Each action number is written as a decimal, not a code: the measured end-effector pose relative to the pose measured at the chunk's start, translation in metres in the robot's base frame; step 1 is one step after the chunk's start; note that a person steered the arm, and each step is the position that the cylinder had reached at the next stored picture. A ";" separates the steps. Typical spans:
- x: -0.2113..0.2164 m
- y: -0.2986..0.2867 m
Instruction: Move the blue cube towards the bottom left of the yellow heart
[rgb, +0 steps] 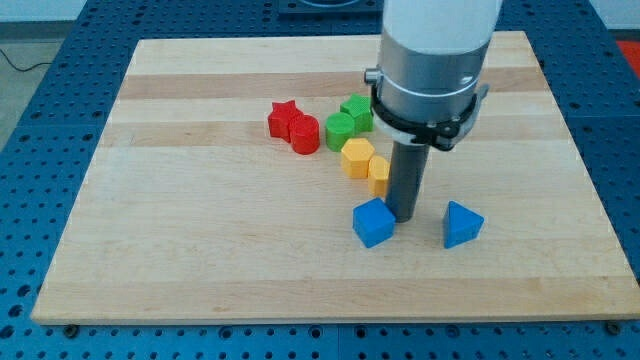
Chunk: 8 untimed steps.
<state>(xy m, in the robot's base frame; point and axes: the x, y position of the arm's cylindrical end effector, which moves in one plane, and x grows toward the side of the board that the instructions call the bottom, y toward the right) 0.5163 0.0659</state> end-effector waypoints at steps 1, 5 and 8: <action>0.010 -0.001; 0.035 -0.048; 0.035 -0.048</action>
<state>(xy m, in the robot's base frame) 0.5518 0.0178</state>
